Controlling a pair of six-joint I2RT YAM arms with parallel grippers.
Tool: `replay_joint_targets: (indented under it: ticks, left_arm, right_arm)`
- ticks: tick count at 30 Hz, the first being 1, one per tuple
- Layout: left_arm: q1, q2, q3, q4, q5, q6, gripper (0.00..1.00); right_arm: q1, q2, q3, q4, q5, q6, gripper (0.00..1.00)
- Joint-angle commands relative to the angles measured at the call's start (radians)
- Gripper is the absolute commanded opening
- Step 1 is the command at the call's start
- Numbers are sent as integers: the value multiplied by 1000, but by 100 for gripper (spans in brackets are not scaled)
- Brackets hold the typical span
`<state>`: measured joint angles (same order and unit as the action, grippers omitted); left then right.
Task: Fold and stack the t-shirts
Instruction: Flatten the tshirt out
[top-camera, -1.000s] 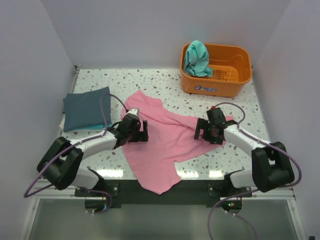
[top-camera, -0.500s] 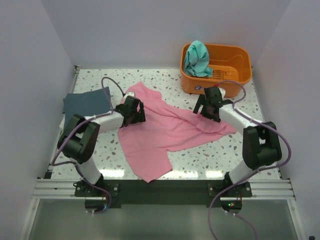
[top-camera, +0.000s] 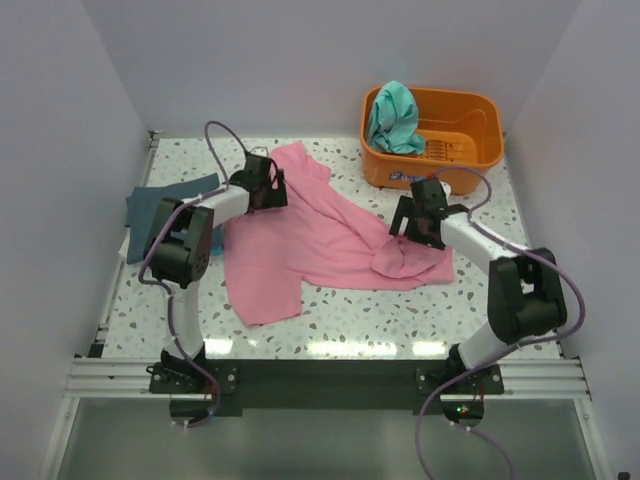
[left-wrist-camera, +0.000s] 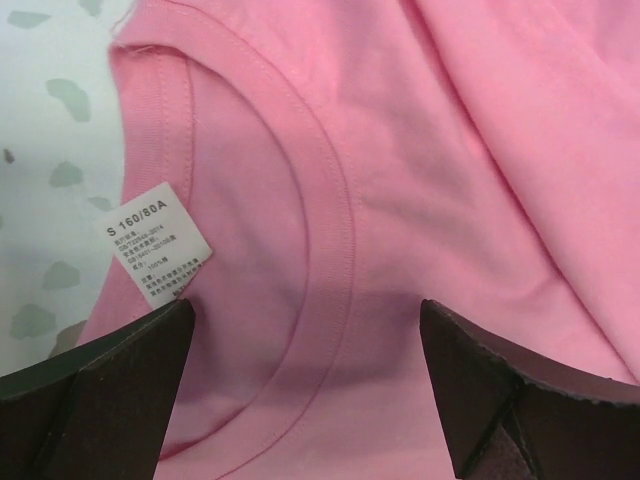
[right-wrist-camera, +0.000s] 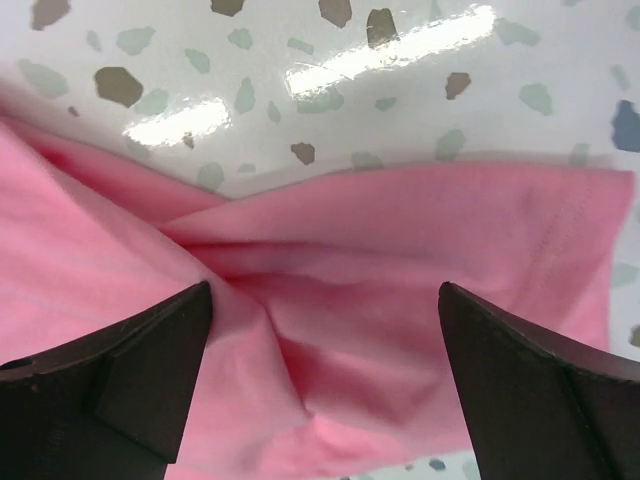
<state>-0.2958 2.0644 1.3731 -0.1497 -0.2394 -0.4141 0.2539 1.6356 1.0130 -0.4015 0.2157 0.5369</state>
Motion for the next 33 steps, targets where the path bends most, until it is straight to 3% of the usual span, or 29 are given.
replay_joint_targets:
  ticks: [1, 3, 7, 12, 15, 19, 23, 28, 30, 32, 33]
  left_arm:
    - [-8, -102, 20, -5, 133, 37, 100]
    - [-14, -173, -8, -11, 138, 35, 100]
    - [-64, -459, -194, -45, 121, -6, 100]
    - [-225, -781, -468, -166, -92, -150, 100]
    - [-314, -947, -685, -287, -93, -320, 100]
    - [-373, -1138, -844, -398, -28, -449, 100]
    - [-393, -1224, -934, -447, -6, -514, 100]
    - [-399, -1193, -988, -438, 8, -534, 100]
    - [-401, -1172, -1006, -423, 6, -531, 100]
    - [-401, -1138, -1016, -398, -4, -535, 85]
    - [-401, -1117, -1014, -399, -14, -545, 64]
  right_arm:
    - [-1, -186, -16, -54, 20, -47, 99]
    - [1, -259, -56, -100, 48, -40, 99]
    - [-16, -487, -160, -242, 183, 69, 99]
    - [-60, -681, -316, -349, 145, 149, 99]
    - [-73, -743, -404, -332, 110, 159, 99]
    - [-77, -674, -461, -231, 38, 127, 92]
    - [-81, -541, -467, -76, 31, 115, 77]
    - [-91, -413, -453, 33, 47, 112, 65]
    - [-102, -378, -439, 61, 42, 113, 47]
    - [-107, -343, -418, 52, 21, 104, 23]
    - [-107, -336, -404, 30, 24, 101, 16]
